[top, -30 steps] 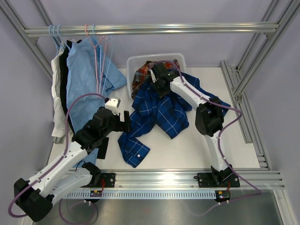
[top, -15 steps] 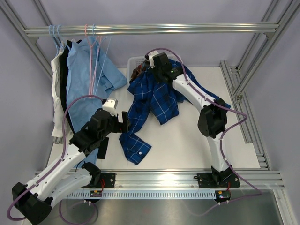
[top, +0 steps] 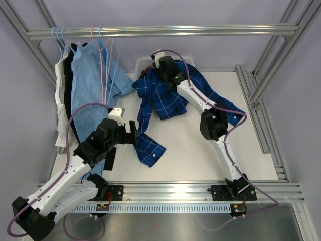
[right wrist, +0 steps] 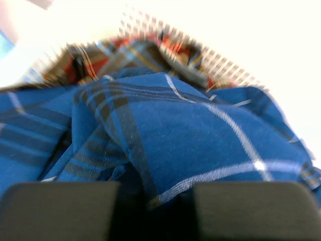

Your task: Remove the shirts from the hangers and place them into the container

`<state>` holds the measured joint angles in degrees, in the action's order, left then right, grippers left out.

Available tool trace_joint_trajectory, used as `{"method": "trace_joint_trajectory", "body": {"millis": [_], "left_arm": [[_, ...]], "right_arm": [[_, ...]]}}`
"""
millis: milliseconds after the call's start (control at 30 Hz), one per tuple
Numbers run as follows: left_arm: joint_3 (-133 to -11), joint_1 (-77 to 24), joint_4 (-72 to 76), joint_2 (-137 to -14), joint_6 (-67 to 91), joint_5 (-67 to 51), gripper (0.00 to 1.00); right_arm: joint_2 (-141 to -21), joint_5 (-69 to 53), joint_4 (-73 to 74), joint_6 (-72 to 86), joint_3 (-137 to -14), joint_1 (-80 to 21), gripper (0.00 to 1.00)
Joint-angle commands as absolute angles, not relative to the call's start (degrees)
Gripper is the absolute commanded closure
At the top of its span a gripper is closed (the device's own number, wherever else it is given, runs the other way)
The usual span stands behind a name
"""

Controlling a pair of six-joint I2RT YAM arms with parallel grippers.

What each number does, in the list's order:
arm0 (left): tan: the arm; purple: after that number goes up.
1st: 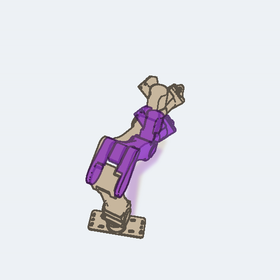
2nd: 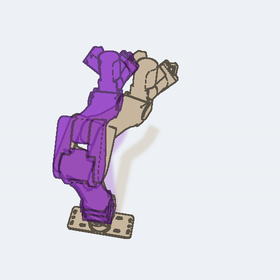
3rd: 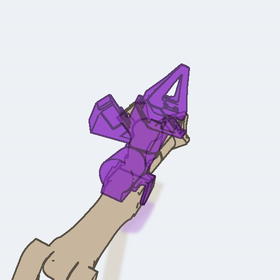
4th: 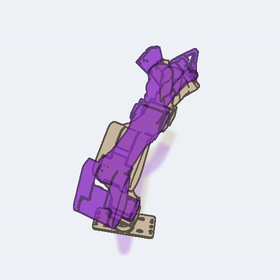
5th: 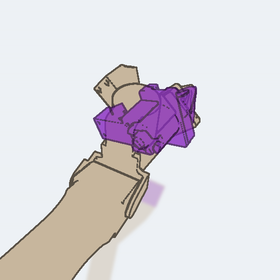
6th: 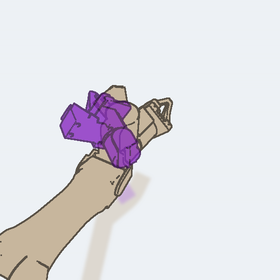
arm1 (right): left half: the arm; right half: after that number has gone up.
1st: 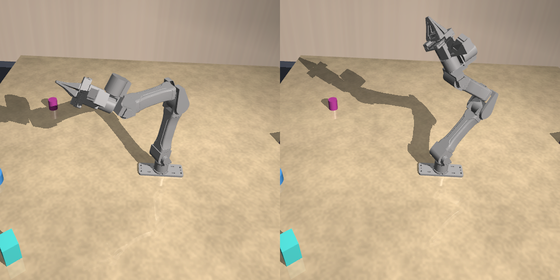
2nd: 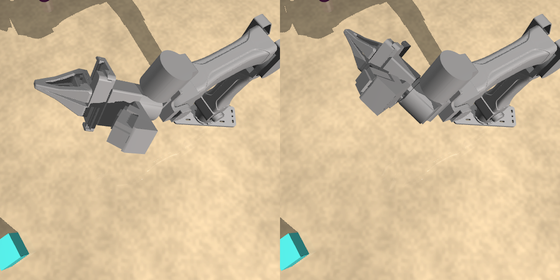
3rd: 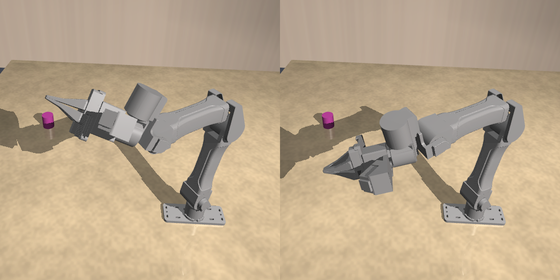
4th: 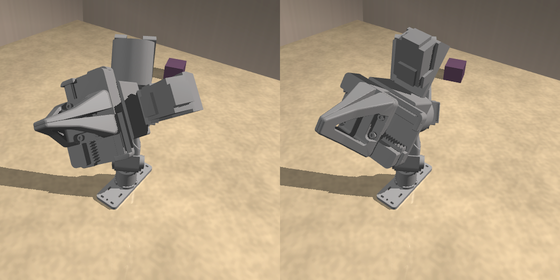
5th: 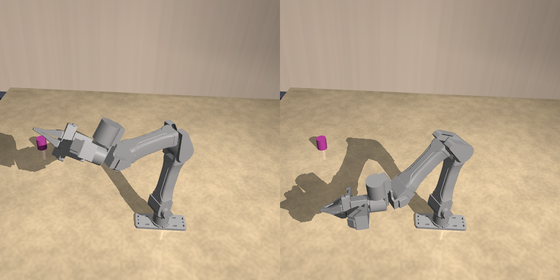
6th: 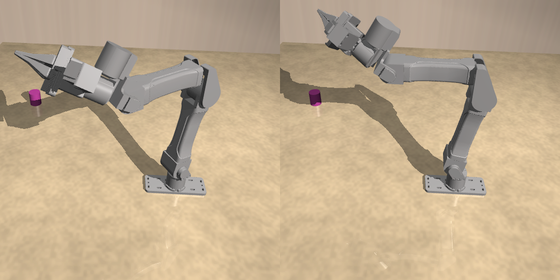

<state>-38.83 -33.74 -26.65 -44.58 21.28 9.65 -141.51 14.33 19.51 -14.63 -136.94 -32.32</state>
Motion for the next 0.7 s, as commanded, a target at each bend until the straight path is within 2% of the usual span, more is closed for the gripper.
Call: {"method": "trace_joint_trajectory", "body": {"millis": [0,33,100,233,367,533,667], "left_arm": [[-38.1,-34.0,-25.8,-43.9,23.1,9.2,0.01],[-38.0,-33.9,-25.5,-44.0,23.2,9.2,0.01],[-37.7,-33.9,-25.1,-44.6,23.6,9.2,0.01],[-37.9,-33.9,-23.3,-46.9,24.6,9.1,0.01],[-38.4,-33.9,-20.6,-50.1,25.9,8.5,0.01],[-40.5,-34.0,-17.8,-55.0,26.7,7.9,0.01],[-42.2,-34.1,-15.8,-57.5,26.5,7.6,0.01]], "right_arm": [[-143.3,15.2,17.5,-13.8,-139.3,-30.9,0.74],[-143.4,15.0,17.8,-13.2,-138.9,-30.8,0.63],[-142.9,14.7,18.2,-12.9,-138.1,-30.8,0.56],[-136.7,14.0,18.2,-11.6,-133.2,-30.8,0.33],[-128.8,12.7,18.5,-10.1,-126.3,-30.8,0.18],[-116.4,11.3,19.6,-7.1,-112.9,-31.3,0.05],[-106.4,10.3,20.6,-3.5,-100.8,-31.3,0.01]]}}
